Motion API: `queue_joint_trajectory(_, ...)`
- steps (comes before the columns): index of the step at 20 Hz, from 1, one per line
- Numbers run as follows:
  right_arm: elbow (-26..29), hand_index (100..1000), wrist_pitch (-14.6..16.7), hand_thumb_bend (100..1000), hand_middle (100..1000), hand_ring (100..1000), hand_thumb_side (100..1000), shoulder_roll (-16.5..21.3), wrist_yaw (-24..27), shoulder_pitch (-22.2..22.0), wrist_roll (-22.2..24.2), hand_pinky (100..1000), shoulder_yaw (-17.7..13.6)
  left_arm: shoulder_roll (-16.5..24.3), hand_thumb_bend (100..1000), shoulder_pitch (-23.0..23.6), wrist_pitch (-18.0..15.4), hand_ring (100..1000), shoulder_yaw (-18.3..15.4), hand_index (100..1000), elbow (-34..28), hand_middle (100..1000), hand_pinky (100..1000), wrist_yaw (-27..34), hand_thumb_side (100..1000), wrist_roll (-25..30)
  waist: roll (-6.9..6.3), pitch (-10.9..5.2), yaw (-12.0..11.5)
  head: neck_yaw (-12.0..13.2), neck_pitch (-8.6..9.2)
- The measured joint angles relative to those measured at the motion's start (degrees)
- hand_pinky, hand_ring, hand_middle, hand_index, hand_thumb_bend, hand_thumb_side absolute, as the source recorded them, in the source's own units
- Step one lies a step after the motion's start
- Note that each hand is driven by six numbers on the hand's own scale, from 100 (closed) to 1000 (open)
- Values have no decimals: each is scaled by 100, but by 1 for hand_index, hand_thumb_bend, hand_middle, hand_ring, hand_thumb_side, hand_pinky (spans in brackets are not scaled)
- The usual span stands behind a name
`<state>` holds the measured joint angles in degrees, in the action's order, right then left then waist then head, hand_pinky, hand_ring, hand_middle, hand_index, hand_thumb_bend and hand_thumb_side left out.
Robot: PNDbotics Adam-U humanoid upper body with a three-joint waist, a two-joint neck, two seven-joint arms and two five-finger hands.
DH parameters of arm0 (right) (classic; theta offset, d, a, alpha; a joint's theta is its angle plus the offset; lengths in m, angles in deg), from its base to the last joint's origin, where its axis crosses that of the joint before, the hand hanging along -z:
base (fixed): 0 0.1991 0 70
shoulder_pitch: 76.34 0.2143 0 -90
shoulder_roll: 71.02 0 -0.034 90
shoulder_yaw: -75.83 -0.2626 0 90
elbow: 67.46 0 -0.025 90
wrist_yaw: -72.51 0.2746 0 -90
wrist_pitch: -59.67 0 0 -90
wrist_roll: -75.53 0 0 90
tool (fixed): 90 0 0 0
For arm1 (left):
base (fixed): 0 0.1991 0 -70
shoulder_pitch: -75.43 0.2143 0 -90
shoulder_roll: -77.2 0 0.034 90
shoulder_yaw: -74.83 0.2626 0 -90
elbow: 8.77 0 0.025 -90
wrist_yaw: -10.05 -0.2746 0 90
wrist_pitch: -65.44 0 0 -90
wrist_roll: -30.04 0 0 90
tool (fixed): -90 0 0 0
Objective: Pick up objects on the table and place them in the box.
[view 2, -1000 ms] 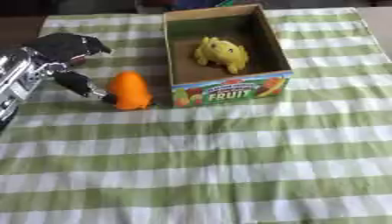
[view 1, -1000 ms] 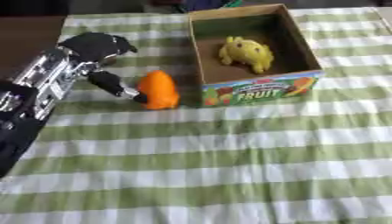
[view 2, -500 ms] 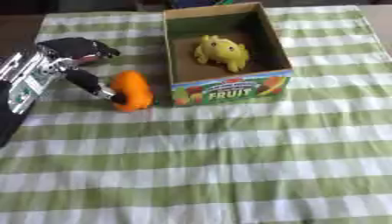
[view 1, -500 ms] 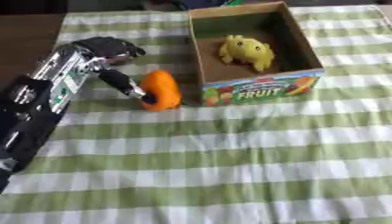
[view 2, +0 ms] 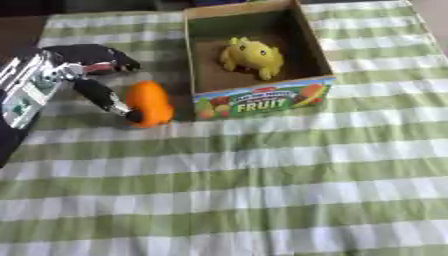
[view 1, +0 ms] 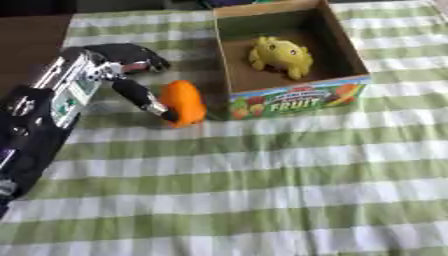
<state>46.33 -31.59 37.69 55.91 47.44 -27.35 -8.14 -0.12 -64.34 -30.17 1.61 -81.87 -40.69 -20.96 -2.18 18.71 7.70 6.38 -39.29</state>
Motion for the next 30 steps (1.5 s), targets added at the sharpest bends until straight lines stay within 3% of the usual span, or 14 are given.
queue_joint_trajectory(4, 0, 854, -17, 100, 776, 852, 1000, -1, -1, -4, -15, 739, 0, 1, 762, 3, -101, 812, 30, 895, -124, 846, 625, 375, 765, 64, -18, 2, 0, -1, 0)
queue_joint_trajectory(13, 0, 853, -49, 100, 773, 850, 1000, -9, -1, -5, -52, 737, -1, 1, 674, 35, -127, 791, 95, 876, -284, 824, 612, 815, 757, 182, -18, 35, -4, -1, -4)
queue_joint_trajectory(19, 0, 851, -52, 100, 772, 849, 1000, -15, -1, -5, -102, 737, -7, 1, 537, 56, -82, 769, 113, 874, -309, 774, 584, 1060, 721, 324, -17, 59, 1, 1, -4)
queue_joint_trajectory(26, 0, 850, -32, 100, 768, 848, 1000, -16, 1, -8, -132, 736, -34, 2, 514, 60, 31, 773, 111, 867, -271, 774, 567, 433, 697, 518, -17, 70, 1, 2, -4)
queue_joint_trajectory(30, 0, 849, -14, 100, 767, 845, 1000, -19, 10, -8, -151, 736, -35, 2, 268, 43, -35, 765, 108, 863, -270, 766, 560, 150, 559, 592, -16, 70, 1, 6, -4)
